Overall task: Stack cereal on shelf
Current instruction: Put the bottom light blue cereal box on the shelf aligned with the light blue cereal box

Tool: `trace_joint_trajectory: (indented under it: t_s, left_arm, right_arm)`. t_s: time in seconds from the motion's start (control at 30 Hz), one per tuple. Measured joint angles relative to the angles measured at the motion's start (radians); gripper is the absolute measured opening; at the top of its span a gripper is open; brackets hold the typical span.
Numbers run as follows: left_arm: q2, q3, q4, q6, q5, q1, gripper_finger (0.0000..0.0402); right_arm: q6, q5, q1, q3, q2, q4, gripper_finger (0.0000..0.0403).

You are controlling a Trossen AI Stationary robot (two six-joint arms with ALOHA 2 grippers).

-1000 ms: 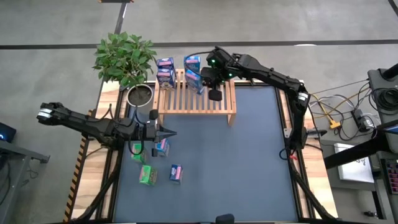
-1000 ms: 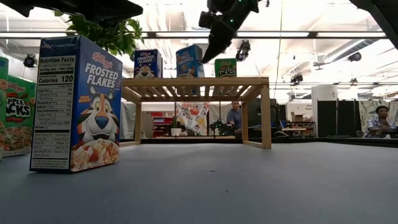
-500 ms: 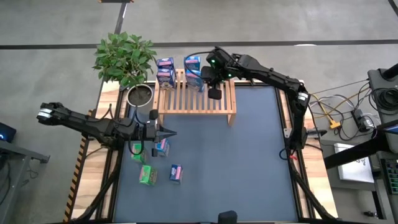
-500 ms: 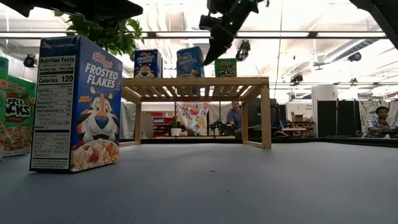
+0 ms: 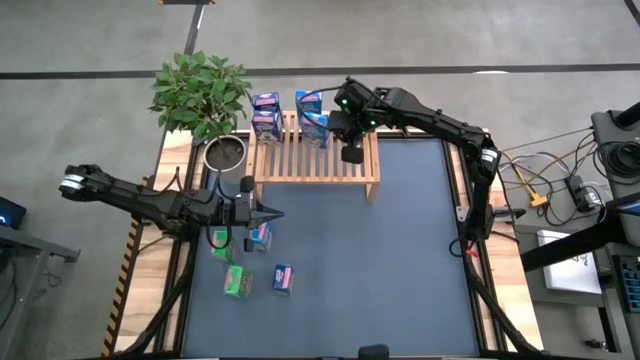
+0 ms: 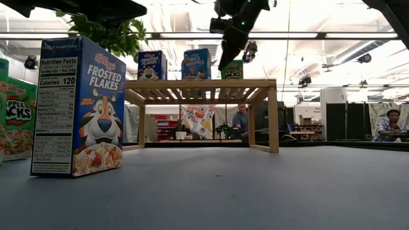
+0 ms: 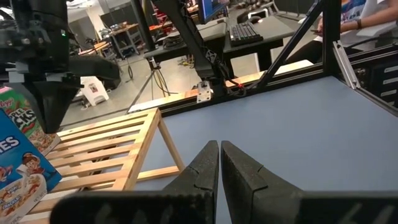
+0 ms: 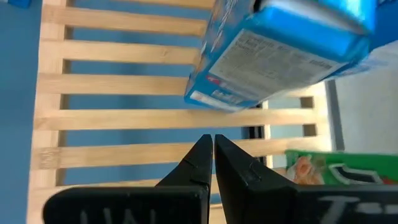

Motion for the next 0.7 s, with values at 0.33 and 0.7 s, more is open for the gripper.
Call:
trace_joint_trajectory:
  t_s: [0.33, 0.7]
  left_arm:
    - [0.000, 0.000, 0.000, -0.009, 0.000, 0.000, 0.0001]
    - [0.000, 0.000, 0.000, -0.009, 0.000, 0.000, 0.0001]
  right_arm:
    - [0.001, -0.011, 0.002, -0.045, -0.001, 0.083, 0.0009]
    - [-0.002, -0.009, 0.002, -0.127, -0.003, 0.239, 0.0009]
